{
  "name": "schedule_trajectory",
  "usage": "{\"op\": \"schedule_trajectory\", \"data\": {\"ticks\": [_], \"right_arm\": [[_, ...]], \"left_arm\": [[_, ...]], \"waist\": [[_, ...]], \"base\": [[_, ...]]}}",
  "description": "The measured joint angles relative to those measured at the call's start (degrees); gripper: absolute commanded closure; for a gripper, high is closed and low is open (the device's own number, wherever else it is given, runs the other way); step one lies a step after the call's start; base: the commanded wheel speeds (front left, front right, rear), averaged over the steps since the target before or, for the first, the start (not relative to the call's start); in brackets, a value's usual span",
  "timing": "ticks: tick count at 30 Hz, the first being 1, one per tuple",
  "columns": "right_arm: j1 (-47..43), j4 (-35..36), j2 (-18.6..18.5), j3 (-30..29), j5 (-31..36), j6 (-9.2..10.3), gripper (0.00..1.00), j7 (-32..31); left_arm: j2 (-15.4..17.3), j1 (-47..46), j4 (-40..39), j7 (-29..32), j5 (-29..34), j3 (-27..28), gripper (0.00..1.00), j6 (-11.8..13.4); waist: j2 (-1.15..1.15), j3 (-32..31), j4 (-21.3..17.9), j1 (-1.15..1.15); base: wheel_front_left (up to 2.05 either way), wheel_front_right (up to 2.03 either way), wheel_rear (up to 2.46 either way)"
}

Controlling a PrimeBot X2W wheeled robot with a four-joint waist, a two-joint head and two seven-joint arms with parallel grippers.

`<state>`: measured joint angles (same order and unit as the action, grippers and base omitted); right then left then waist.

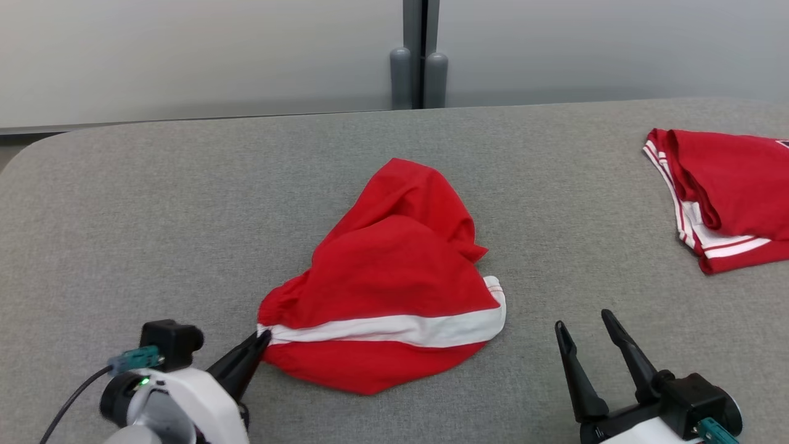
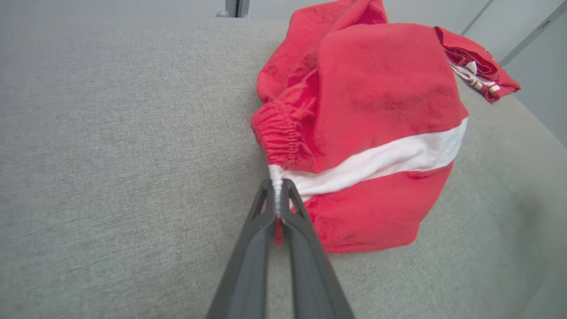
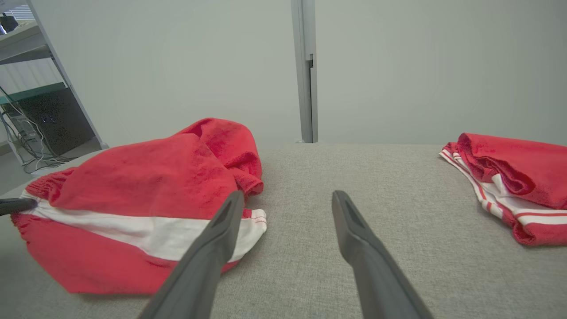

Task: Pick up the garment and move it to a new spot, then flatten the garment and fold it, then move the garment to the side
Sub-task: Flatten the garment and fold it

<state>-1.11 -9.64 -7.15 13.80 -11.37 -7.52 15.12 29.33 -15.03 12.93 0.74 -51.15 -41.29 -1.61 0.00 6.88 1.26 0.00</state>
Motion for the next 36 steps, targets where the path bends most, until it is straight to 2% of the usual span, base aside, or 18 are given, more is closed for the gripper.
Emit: {"op": "schedule_trajectory", "data": {"ticks": [6,10,14,24,28,34,36], "right_arm": [[0.62,-2.89,-2.55,5.19,-3.65,0.01,0.00,0.00],[2.15,-5.05,-4.27,10.31,-7.01,0.01,0.00,0.00],[5.64,-7.56,-6.88,18.90,-10.06,0.02,0.00,0.00],[24.37,-18.09,-14.55,39.90,-19.80,0.01,0.00,0.00],[29.63,-20.46,-15.62,44.82,-22.53,0.02,0.00,0.00],[32.60,-23.23,-15.58,49.29,-25.35,0.02,0.00,-0.01],[33.18,-23.91,-15.28,50.25,-26.11,0.02,0.05,-0.01]], "left_arm": [[5.54,5.94,-4.41,-1.86,-1.93,4.19,1.00,4.66],[6.82,8.15,-5.24,-3.07,-2.87,6.12,1.00,6.78],[7.89,8.88,-5.09,-3.80,-3.23,7.27,1.00,7.56],[7.76,6.99,-3.58,-3.94,-2.64,7.16,1.00,7.66],[6.76,5.38,-2.81,-3.77,-2.05,6.47,1.00,7.27],[5.39,3.67,-1.72,-4.03,-1.29,5.65,1.00,6.64],[4.92,3.19,-1.44,-4.04,-1.24,5.32,1.00,6.44]], "waist": [[0.00,-0.09,2.47,0.00],[0.00,-0.04,3.39,0.00],[0.00,0.46,3.87,0.00],[0.00,2.68,4.98,0.00],[0.00,3.35,6.11,0.00],[0.00,4.23,7.78,0.00],[0.00,4.51,8.12,0.00]], "base": [[0.00,0.00,0.00],[0.00,0.00,0.00],[0.00,0.00,0.00],[0.00,0.00,0.00],[0.00,0.00,0.00],[0.00,0.00,0.00],[0.00,0.00,0.00]]}}
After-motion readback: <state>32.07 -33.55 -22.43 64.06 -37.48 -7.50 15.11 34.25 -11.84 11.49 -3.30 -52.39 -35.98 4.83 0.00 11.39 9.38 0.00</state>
